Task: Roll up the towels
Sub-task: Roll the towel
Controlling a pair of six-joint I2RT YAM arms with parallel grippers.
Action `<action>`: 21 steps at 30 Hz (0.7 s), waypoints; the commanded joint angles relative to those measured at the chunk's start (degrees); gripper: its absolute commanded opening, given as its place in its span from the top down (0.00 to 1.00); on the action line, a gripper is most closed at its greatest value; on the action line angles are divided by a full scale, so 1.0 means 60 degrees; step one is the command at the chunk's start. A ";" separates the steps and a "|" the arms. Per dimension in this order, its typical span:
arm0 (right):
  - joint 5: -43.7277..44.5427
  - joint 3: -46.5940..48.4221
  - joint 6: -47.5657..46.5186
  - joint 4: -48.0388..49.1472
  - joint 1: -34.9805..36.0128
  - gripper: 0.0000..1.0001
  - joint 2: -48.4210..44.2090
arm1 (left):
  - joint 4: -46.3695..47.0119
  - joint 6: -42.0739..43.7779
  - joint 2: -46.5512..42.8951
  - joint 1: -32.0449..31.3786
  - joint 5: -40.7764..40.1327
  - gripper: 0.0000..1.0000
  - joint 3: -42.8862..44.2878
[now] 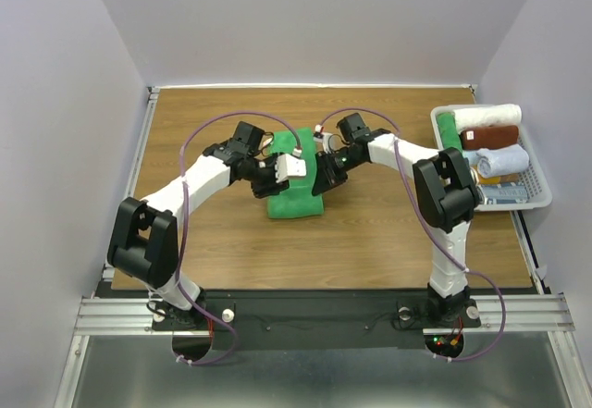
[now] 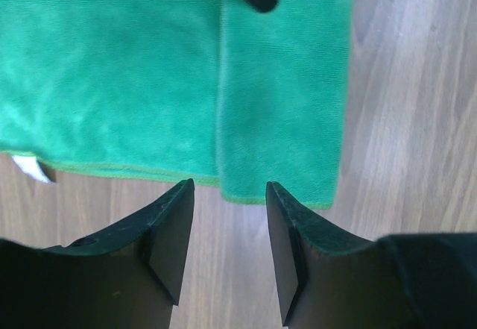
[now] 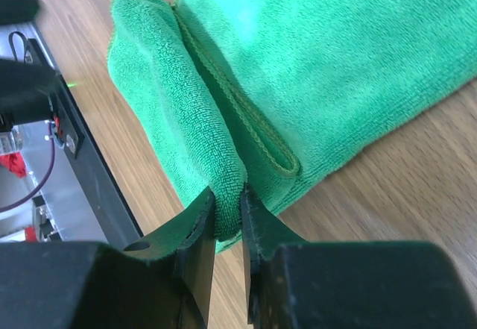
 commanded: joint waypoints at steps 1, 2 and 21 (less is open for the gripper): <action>0.0029 0.0493 -0.0128 0.0114 0.0218 0.82 0.0057 | 0.0221 0.0456 -0.0662 -0.0463 -0.0178 0.45 -0.0645; 0.0102 0.0523 -0.0114 0.0128 0.0233 0.83 0.0160 | 0.0340 0.0486 -0.0750 -0.0580 -0.0281 0.44 -0.0821; 0.0938 0.0684 -0.0026 0.0128 0.0233 0.85 0.1289 | 0.5774 0.0515 -0.1571 -0.2471 -0.3284 0.29 -0.4924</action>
